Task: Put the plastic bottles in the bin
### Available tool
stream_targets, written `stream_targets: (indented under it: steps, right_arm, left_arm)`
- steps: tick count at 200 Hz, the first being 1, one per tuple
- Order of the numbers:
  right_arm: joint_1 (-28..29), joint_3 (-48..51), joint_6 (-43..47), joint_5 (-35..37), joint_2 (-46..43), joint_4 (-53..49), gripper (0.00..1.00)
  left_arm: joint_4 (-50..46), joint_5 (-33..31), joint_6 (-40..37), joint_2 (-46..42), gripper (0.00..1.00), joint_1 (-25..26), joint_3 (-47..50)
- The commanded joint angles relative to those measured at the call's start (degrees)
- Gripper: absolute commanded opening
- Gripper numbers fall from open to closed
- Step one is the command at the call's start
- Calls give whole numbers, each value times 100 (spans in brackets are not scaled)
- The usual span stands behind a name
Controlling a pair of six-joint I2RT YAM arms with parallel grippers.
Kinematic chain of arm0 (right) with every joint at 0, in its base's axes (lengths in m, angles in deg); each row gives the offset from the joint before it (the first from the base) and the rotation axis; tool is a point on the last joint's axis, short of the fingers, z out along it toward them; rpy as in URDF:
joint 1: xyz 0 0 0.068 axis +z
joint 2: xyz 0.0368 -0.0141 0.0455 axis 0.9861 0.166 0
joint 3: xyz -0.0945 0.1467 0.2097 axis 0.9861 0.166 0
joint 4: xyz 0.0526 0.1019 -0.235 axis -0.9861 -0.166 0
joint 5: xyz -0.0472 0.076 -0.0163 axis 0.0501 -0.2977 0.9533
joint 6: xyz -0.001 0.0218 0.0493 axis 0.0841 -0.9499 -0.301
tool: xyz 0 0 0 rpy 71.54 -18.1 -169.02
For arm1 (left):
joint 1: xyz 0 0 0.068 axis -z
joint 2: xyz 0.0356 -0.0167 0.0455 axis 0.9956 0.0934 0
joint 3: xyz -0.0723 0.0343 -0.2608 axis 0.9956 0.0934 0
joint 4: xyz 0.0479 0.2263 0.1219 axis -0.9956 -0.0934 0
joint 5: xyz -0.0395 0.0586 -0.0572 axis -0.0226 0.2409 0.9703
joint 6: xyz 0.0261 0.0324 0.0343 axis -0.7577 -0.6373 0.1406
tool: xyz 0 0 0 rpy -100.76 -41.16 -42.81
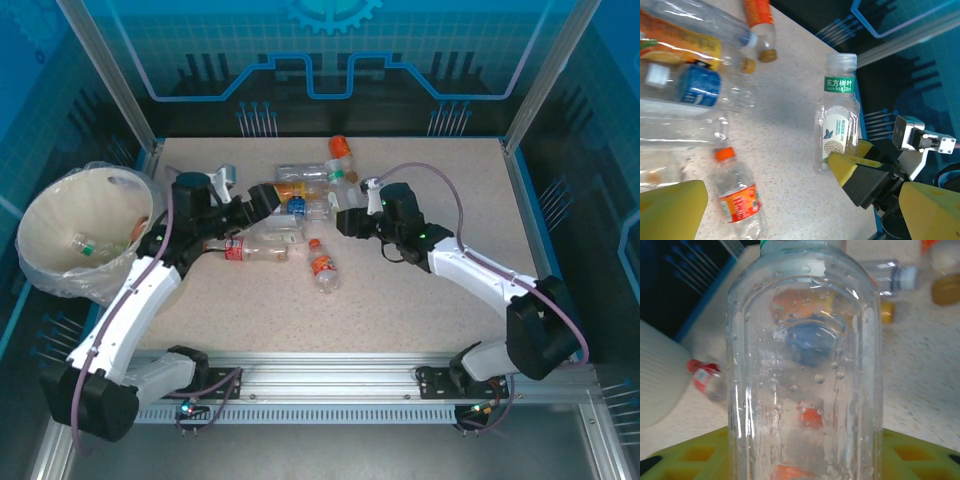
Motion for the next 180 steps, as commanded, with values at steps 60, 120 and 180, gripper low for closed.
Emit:
stream_targets:
  steps: [60, 120, 180]
  right_arm:
    - [273, 238, -561, -1390, -349, 1413, 42]
    - [757, 175, 12, -811, -329, 1441, 42]
    - [925, 10, 297, -718, -350, 1352, 42]
  left_arm:
    - [1448, -101, 268, 688, 99, 925, -202]
    - [801, -1488, 153, 874, 99, 1416, -484]
    - [419, -1476, -103, 1082, 88, 1583, -744]
